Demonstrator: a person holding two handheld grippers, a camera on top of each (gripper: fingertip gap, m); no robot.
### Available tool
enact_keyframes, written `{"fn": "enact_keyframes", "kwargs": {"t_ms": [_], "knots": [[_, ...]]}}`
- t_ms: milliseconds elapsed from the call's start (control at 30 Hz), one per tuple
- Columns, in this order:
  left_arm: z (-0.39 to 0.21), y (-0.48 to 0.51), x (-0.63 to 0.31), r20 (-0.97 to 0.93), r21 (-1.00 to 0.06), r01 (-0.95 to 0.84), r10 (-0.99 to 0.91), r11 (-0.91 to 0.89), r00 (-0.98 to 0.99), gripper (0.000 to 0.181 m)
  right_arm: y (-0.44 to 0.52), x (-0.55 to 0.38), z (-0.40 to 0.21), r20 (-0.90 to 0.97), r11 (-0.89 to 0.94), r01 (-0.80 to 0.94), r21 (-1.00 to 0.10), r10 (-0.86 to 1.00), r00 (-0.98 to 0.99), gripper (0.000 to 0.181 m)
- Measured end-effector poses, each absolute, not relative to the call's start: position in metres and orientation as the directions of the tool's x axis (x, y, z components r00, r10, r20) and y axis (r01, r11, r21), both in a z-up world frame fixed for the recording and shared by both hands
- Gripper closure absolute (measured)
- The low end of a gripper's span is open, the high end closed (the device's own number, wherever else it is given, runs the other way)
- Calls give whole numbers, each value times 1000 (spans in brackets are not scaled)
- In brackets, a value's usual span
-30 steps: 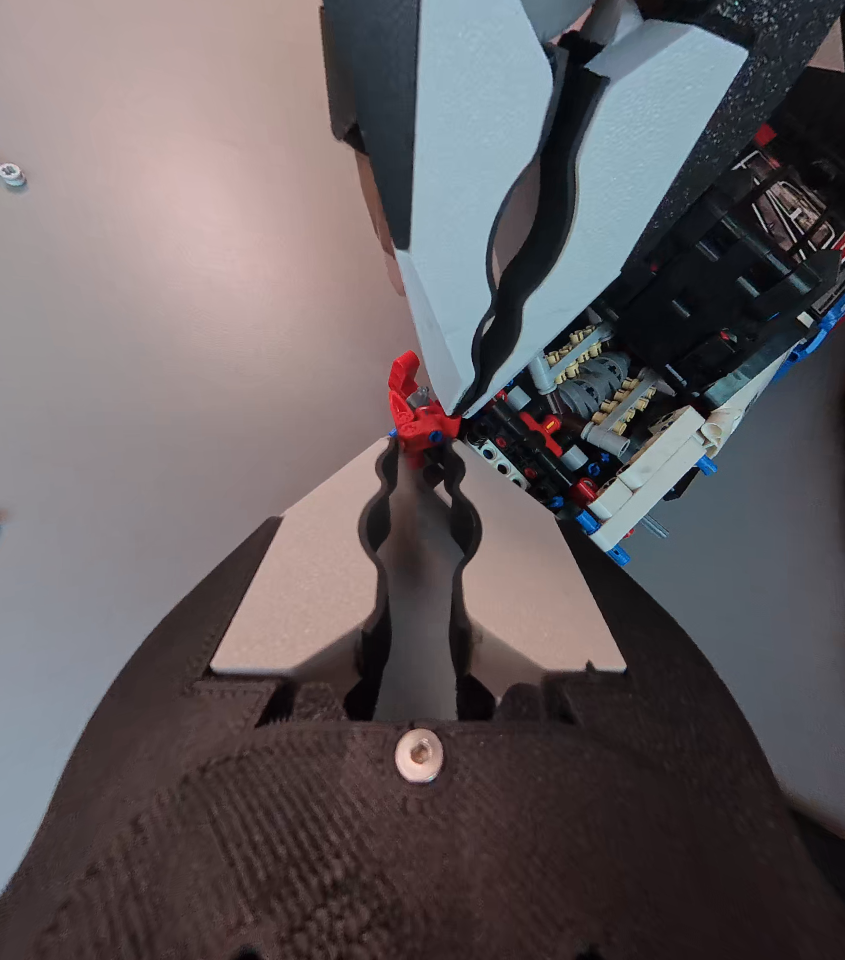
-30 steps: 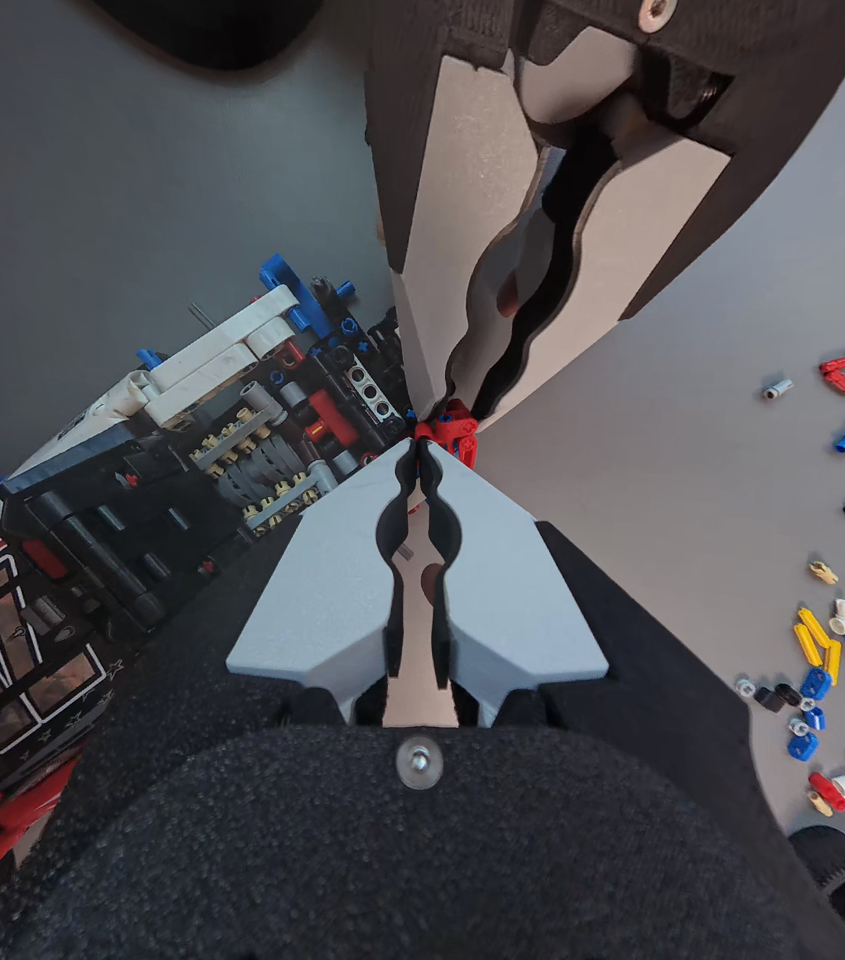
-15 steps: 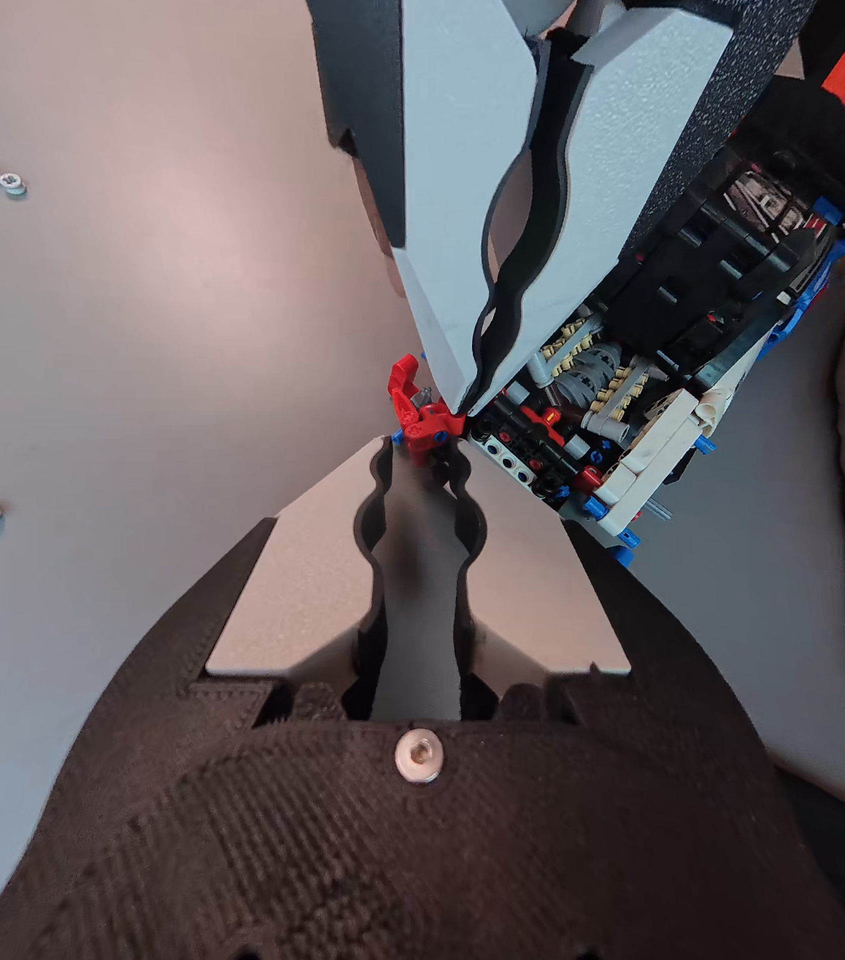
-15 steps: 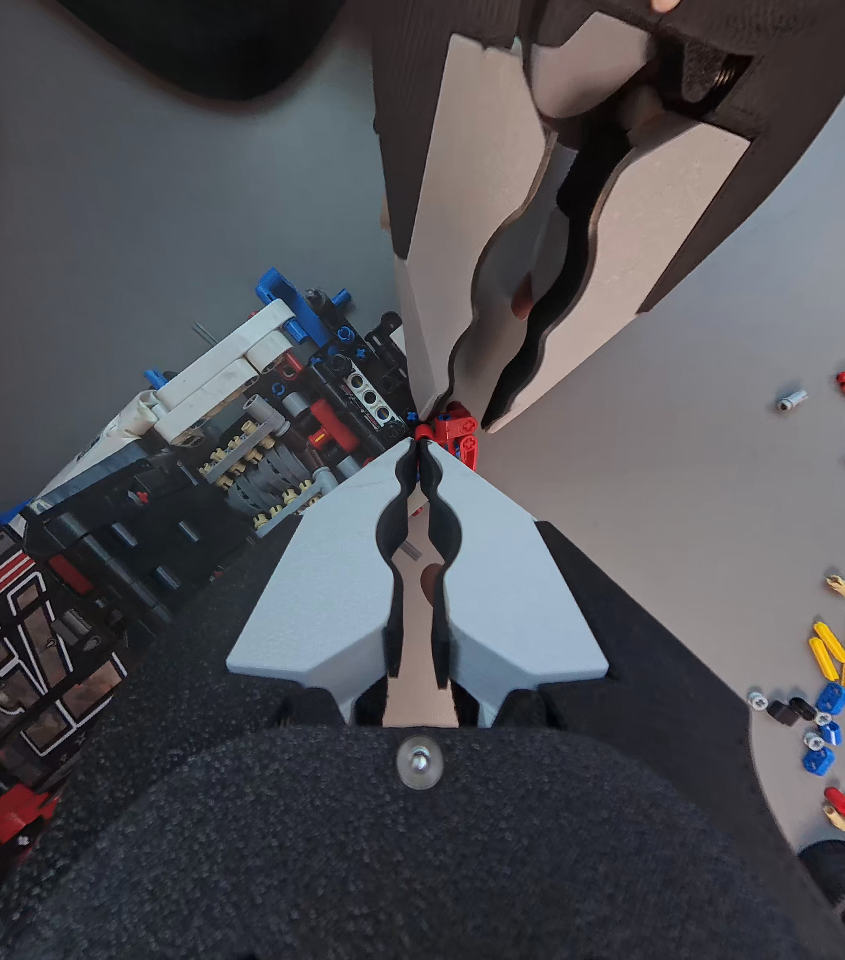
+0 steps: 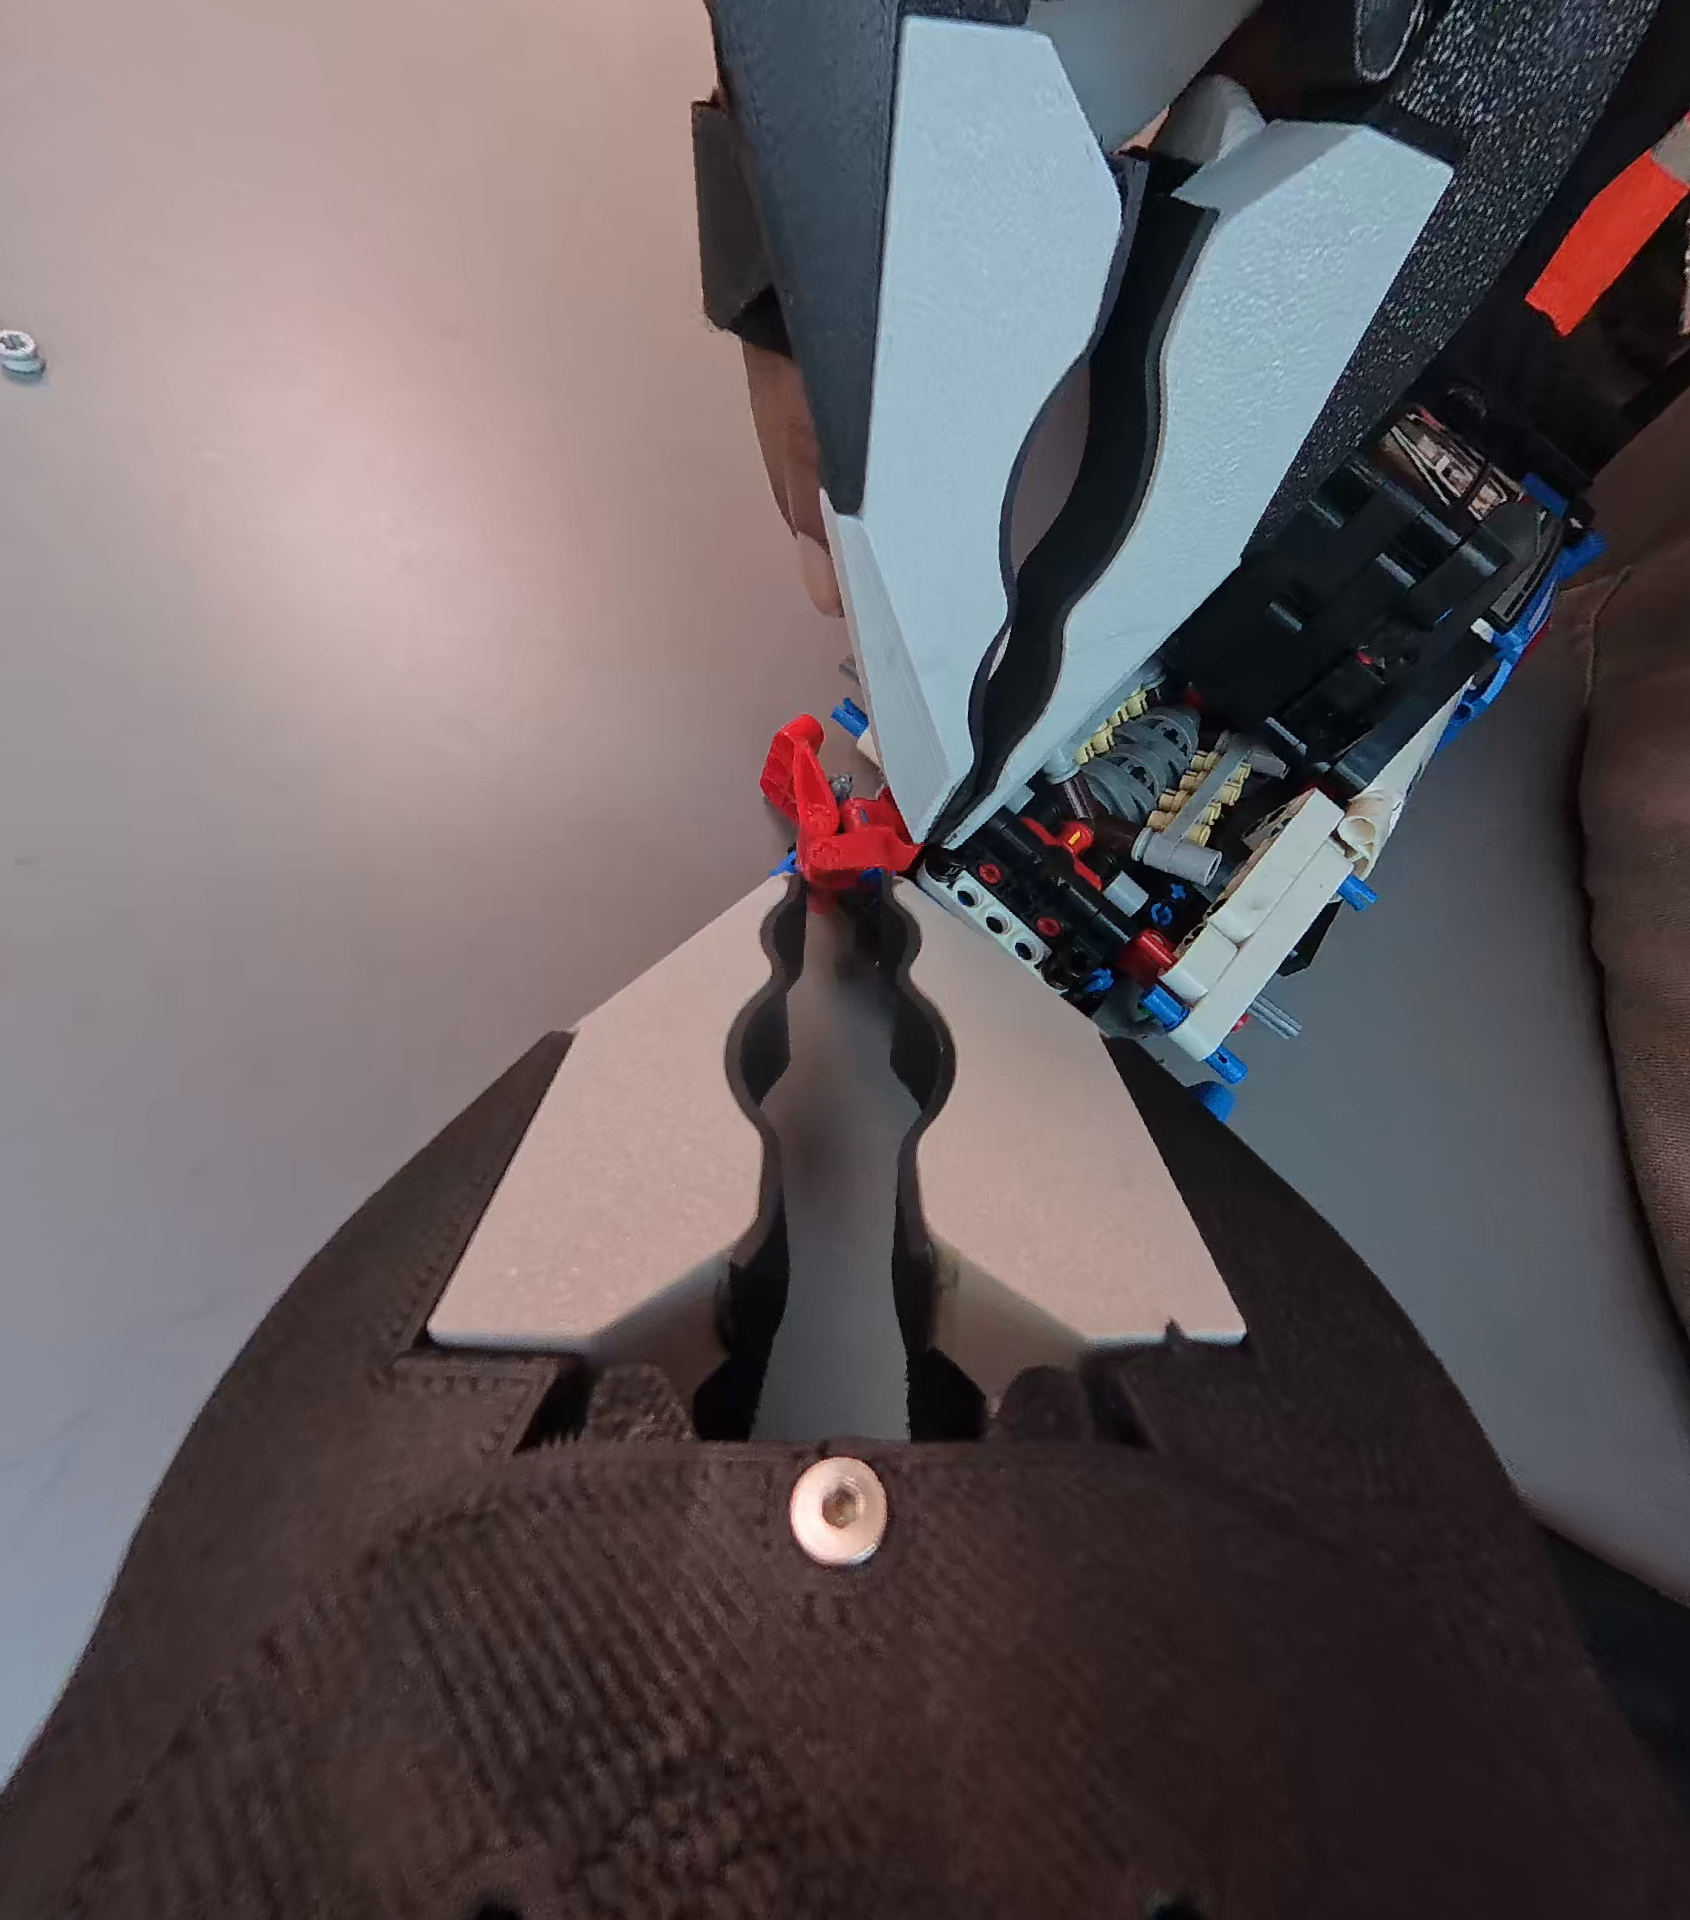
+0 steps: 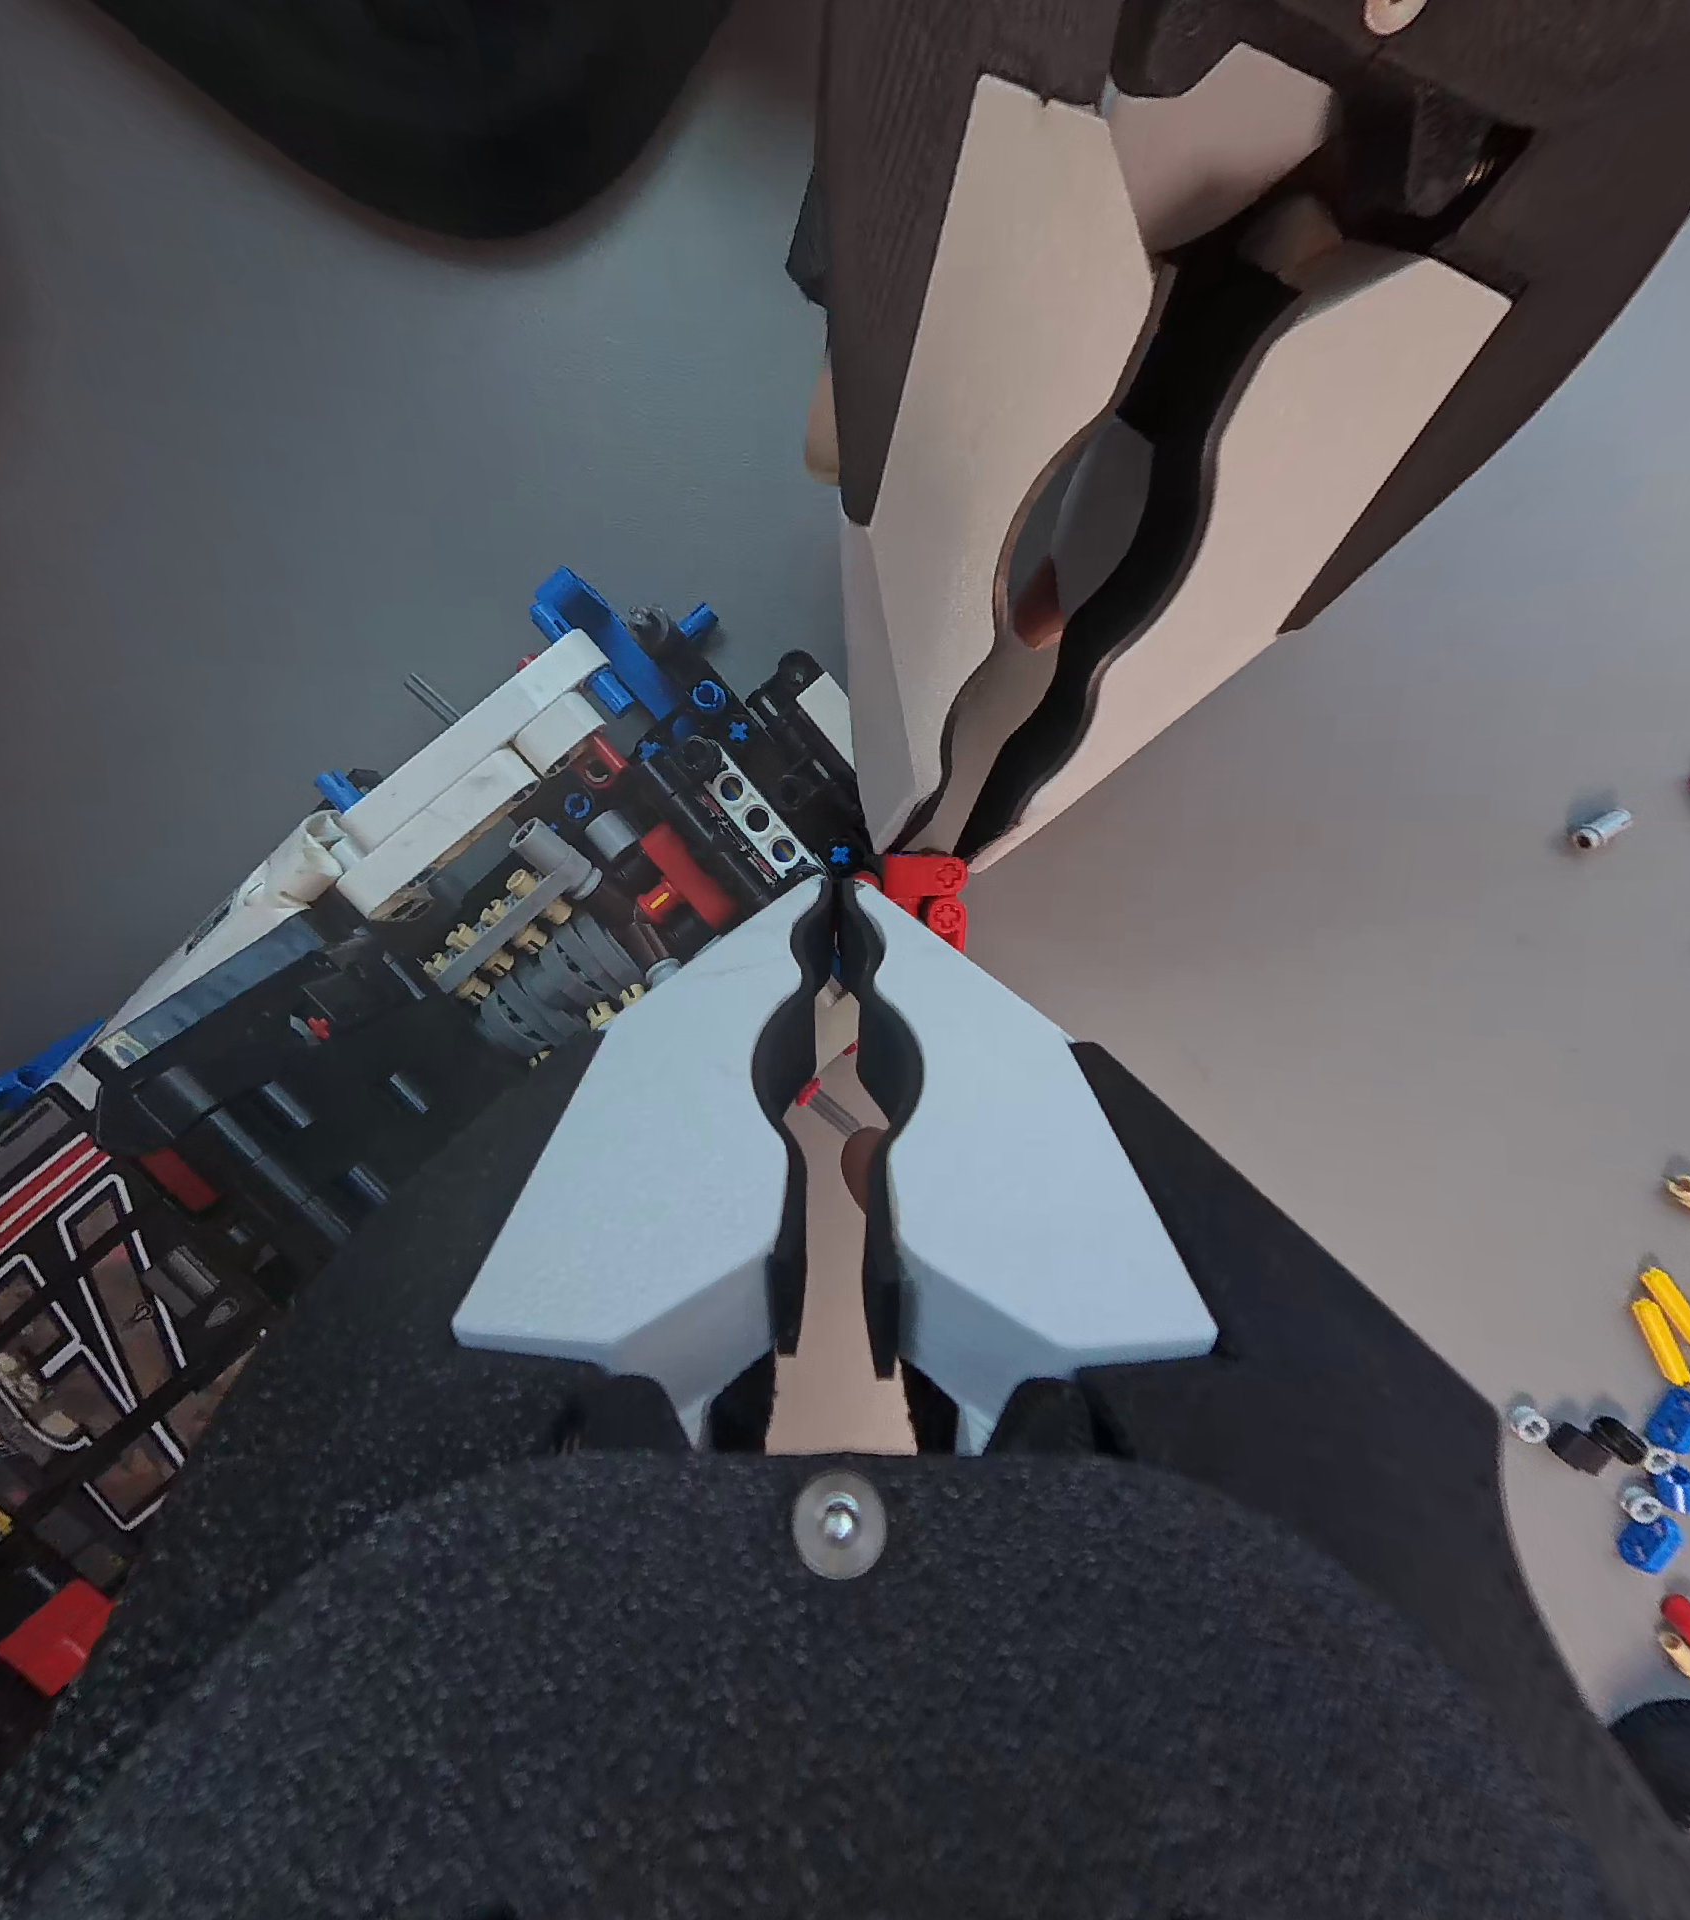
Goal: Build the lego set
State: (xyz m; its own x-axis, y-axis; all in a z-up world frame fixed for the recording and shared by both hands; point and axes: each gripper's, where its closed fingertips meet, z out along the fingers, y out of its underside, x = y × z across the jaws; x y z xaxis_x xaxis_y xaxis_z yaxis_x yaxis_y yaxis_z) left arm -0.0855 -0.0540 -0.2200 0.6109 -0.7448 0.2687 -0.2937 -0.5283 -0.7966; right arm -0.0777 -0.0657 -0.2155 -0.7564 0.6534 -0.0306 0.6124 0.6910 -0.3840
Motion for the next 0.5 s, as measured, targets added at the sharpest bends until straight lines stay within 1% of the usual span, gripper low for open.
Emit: {"fn": "enact_keyframes", "kwargs": {"t_ms": [267,333,500], "knots": [[-221,-56,-86,256,-797,-304,-749,-521,612,171,-70,-79,-218,-71,667,642,-378,670,-739,181],[-221,-55,-87,243,-797,-310,-746,-518,620,169,-70,-80,-218,-82,659,654,-372,678,-730,181],[-220,-52,-88,175,-817,-337,-757,-468,629,164,-71,-80,-218,-133,603,690,-401,706,-695,181]]}}
